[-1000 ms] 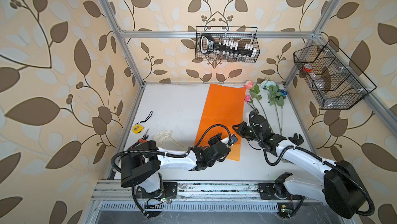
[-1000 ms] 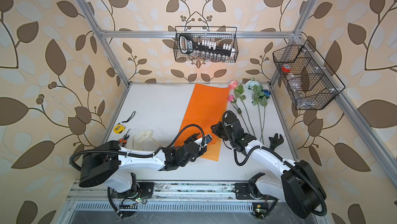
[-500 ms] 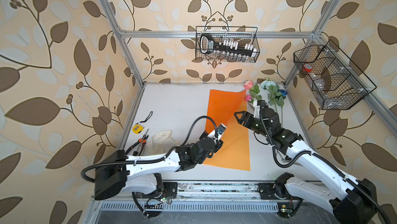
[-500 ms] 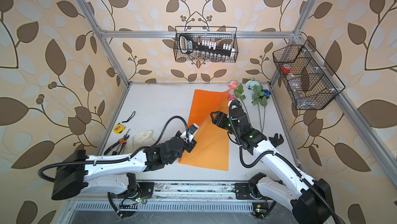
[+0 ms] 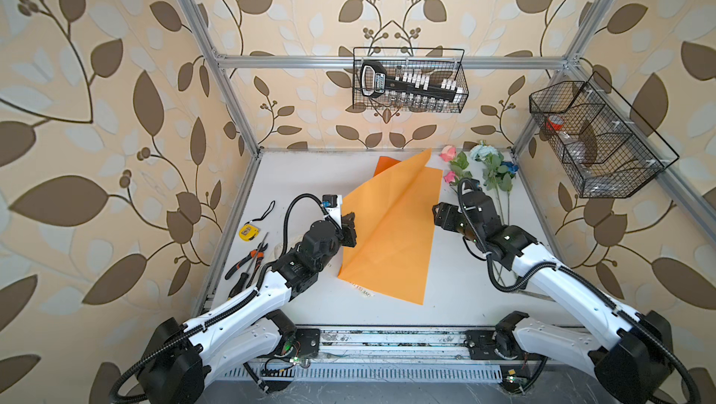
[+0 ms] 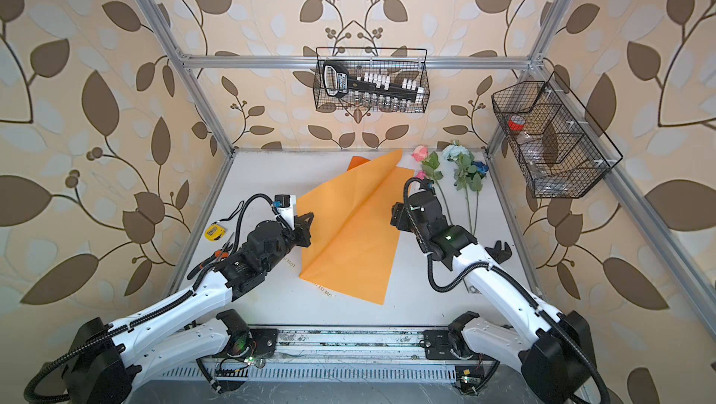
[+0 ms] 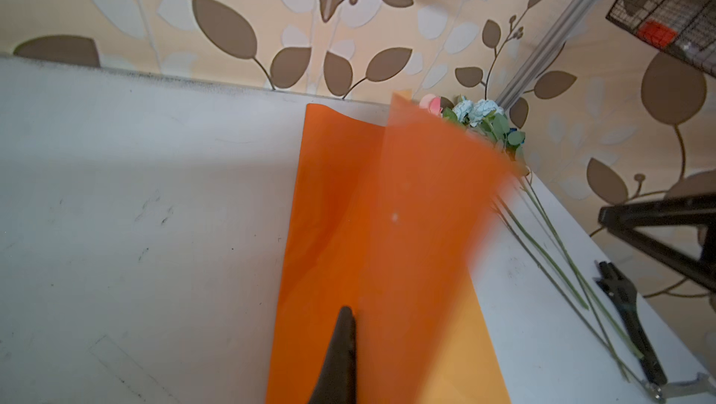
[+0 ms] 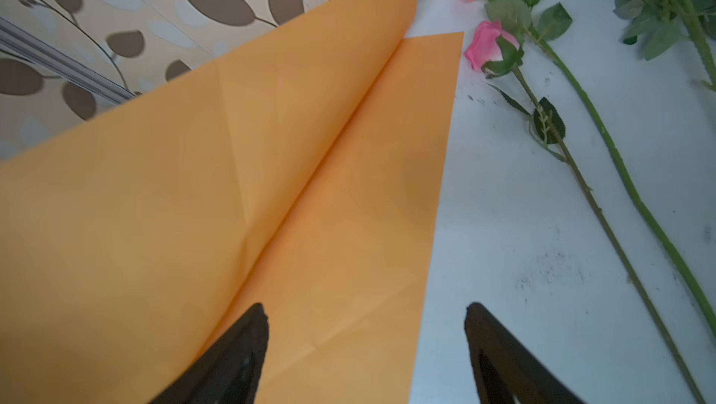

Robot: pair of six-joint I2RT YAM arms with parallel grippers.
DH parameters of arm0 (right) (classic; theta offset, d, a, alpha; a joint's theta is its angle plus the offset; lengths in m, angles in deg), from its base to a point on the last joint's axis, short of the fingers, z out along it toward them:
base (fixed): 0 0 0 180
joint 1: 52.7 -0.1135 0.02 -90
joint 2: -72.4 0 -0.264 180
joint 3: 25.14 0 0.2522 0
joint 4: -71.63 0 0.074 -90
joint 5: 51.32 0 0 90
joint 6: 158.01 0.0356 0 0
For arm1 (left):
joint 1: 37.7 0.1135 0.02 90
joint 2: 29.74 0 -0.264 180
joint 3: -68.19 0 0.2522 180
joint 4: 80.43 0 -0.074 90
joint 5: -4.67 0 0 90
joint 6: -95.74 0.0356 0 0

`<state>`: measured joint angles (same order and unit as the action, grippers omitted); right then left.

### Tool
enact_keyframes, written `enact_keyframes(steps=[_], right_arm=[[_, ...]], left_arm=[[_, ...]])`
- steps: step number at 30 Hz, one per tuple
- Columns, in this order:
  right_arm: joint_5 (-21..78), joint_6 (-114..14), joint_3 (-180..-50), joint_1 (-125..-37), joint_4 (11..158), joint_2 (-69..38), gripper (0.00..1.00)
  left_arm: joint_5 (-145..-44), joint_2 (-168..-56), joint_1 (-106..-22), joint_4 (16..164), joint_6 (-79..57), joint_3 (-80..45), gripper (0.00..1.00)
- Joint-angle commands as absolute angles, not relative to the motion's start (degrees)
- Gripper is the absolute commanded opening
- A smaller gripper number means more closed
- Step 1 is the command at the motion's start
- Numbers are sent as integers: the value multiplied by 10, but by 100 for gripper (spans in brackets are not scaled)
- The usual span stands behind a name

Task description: Tie the bouquet of fake flowers

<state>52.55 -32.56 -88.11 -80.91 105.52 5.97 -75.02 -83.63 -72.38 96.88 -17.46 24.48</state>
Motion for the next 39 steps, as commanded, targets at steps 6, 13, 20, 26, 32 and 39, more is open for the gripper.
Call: enact_keyframes(steps=[6, 13, 20, 26, 32, 39], right_arm=[[498, -371, -912, -808, 992, -47, 71], [457, -410, -984, -823, 947, -205, 56], [407, -423, -1073, -847, 910, -354, 44], [378, -386, -1089, -844, 918, -424, 36], [368, -337, -1022, -819, 931, -423, 31], [359, -302, -934, -786, 926, -369, 26]], left_arm=[[-882, -838, -637, 993, -296, 248, 0], [-931, -835, -626, 993, -307, 213, 0], [-935, -825, -623, 987, -315, 203, 0], [-934, -843, -608, 982, -318, 196, 0], [-958, -853, -525, 945, -333, 177, 0], [-938, -819, -420, 917, -331, 185, 0]])
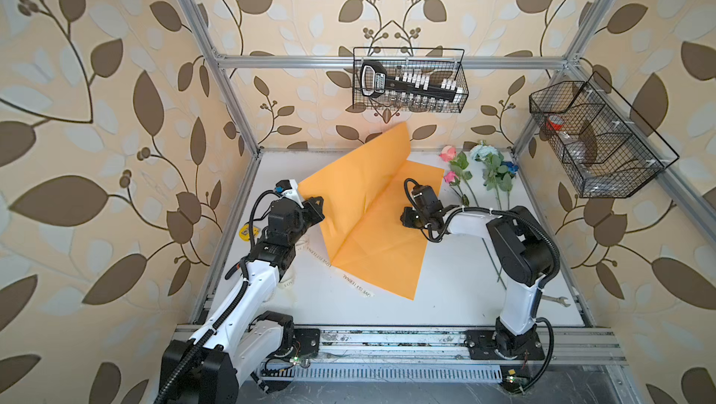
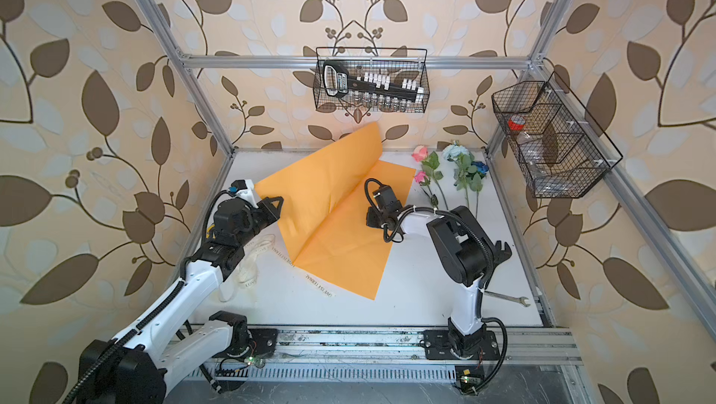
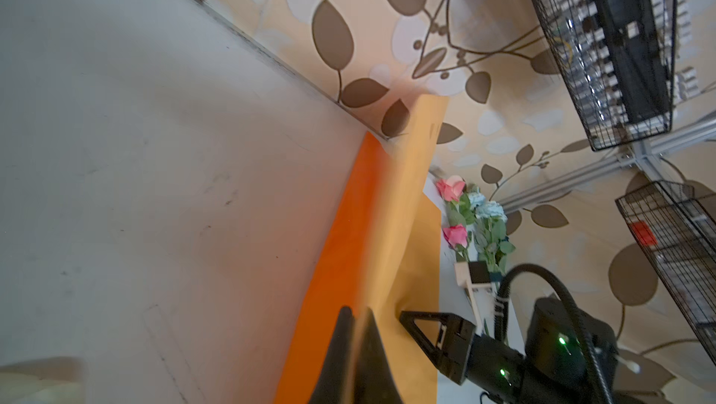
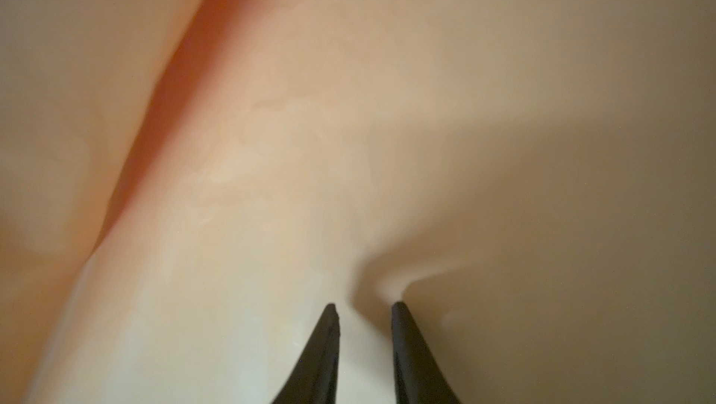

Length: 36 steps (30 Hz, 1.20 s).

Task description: Tie the bouquet of fake flowers

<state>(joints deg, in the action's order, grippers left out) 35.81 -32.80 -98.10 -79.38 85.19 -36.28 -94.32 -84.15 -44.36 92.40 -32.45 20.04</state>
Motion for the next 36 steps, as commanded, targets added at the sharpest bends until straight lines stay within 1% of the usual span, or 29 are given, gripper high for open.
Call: enact_keyframes(steps=[1, 5, 8, 12, 16, 20, 26, 36], right_arm=[[360, -299, -925, -784, 928, -360, 25], [369, -287, -894, -777, 939, -326, 23], [361, -277, -868, -775, 939, -299, 22], [329, -258, -836, -780, 928, -269, 21], [319, -242, -823, -802, 926, -249, 21], [322, -229, -826, -835, 938, -239, 21], [317, -198, -801, -858, 937, -200, 20], [338, -157, -715, -864, 957, -99, 19]], left_arm=[[-933, -818, -408, 917, -333, 188, 0], [-918, -832, -378, 930, -328, 191, 0], [-903, -857, -372, 944, -312, 189, 0], [-856, -874, -370, 938, -300, 190, 0], [-819, -888, -370, 931, -281, 191, 0], [-820, -921, -368, 947, -256, 188, 0], [-824, -992, -362, 972, -240, 176, 0], [-907, -1112, -359, 1018, -233, 131, 0]])
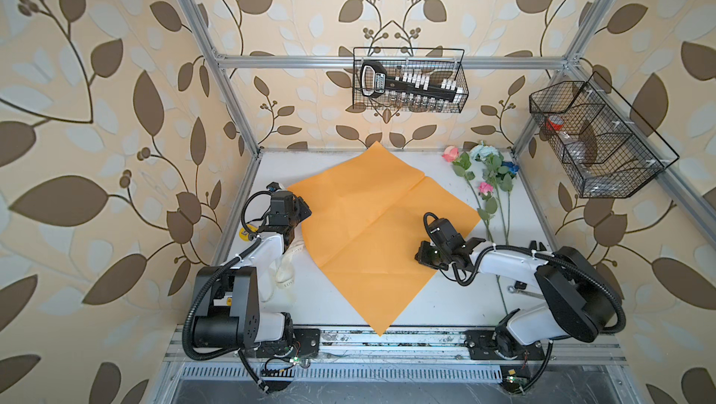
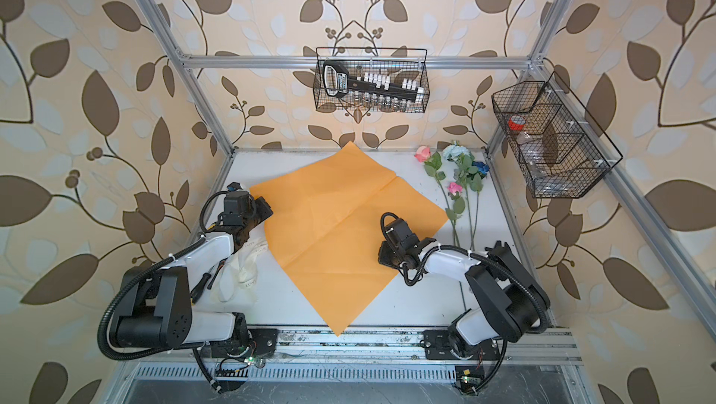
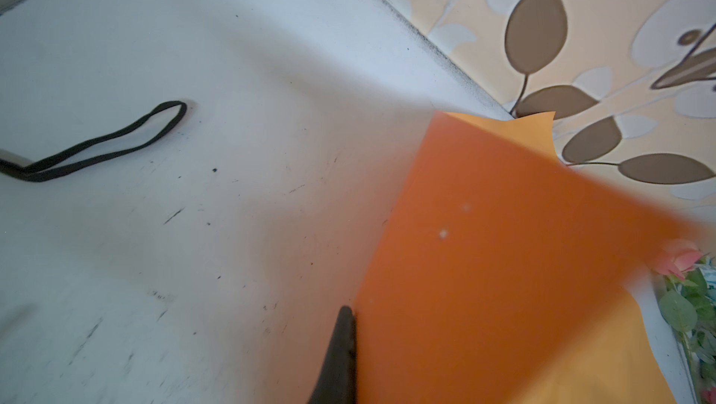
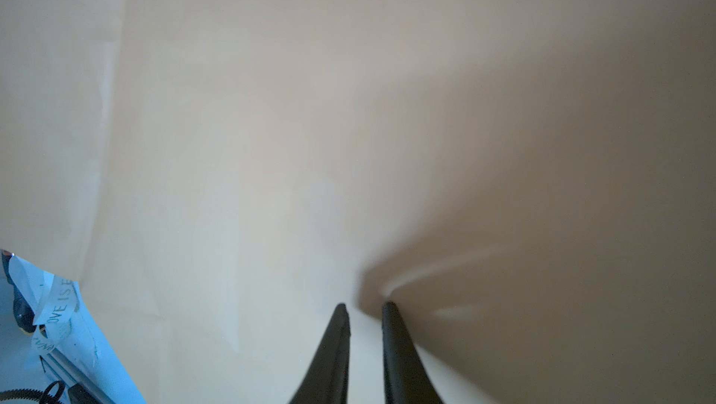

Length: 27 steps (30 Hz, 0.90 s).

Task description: Tie the bouquet of fake flowers

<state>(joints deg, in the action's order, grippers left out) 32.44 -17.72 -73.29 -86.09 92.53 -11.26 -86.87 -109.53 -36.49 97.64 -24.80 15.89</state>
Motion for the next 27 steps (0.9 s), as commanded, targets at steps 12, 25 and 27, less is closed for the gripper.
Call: enact_keyframes(steps=[12, 25, 27], right_arm=[[336, -136, -700, -864, 978, -45, 19], [446, -217, -791, -822, 1151, 67, 29], [469, -251, -805, -776, 1164, 87, 33]], left_arm=[[-972, -1244, -359, 1006, -237, 42, 0], [-995, -1277, -359, 938, -203, -16, 21], [-1003, -1259, -359, 929, -198, -17, 39]])
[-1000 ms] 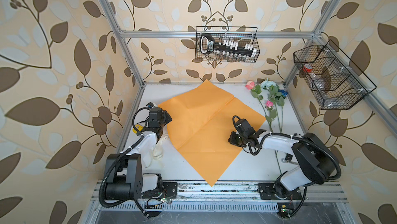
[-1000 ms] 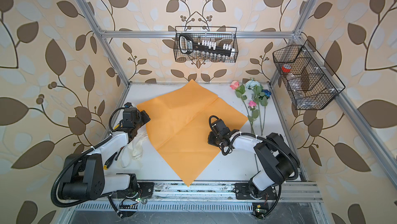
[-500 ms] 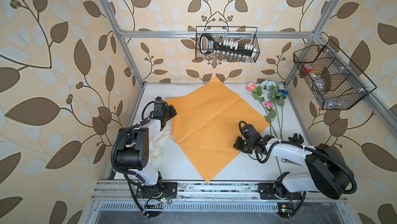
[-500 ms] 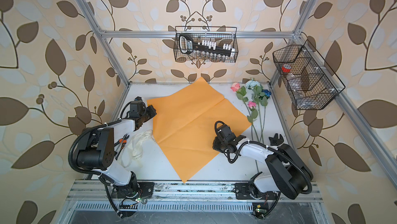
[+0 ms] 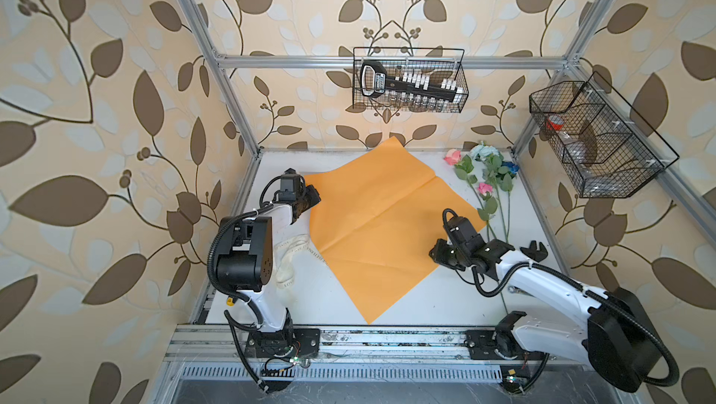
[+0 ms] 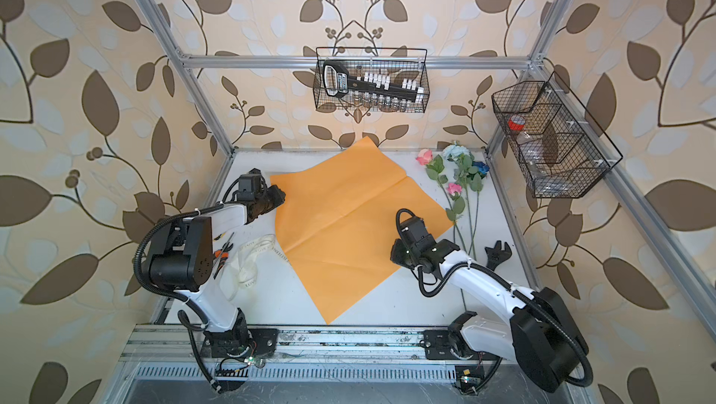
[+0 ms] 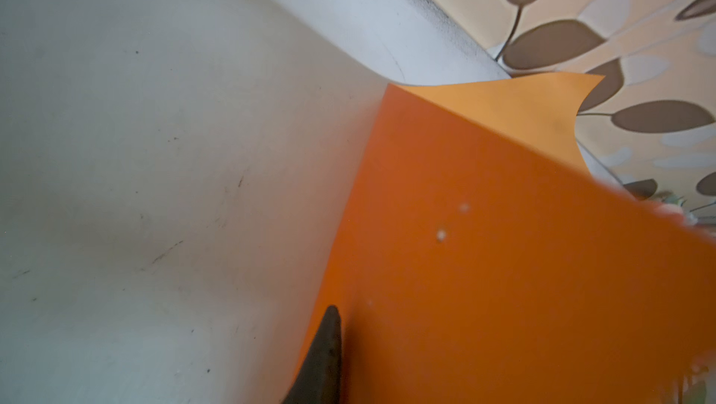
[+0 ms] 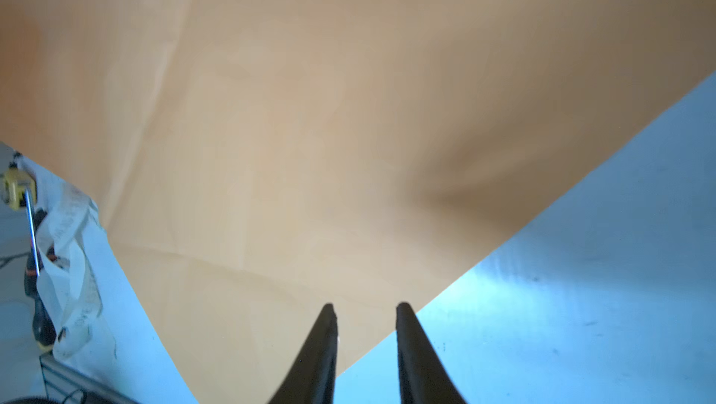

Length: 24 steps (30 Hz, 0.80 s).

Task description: Tie the bouquet of fake flowers

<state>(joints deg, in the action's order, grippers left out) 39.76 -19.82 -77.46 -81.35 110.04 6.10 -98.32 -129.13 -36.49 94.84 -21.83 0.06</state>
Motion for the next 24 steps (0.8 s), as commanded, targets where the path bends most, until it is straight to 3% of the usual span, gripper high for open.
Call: enact_keyframes(steps=[1, 4, 5, 6, 10, 13, 24], right_arm=[[474, -268, -813, -741, 1164, 92, 33], [466, -313, -840, -632, 1146, 80, 33], [462, -329, -847, -603, 1131, 70, 33], [464, -339, -853, -585, 1117, 59, 33], [495, -374, -892, -531, 1097, -23, 34], [485, -397, -909, -495, 1085, -83, 35], [458, -436, -940, -449, 1066, -210, 36]], left_arm=[[-1003, -1248, -359, 921, -197, -18, 50], [-996, -1204, -359, 890, -186, -18, 77], [-987, -1186, -360, 873, -183, -19, 96], [-980, -1170, -361, 859, -179, -21, 99], [-947, -1095, -386, 800, -154, -20, 99], [-916, -1082, -457, 791, -122, -20, 99], [-928, -1298, -628, 789, -78, -156, 99]])
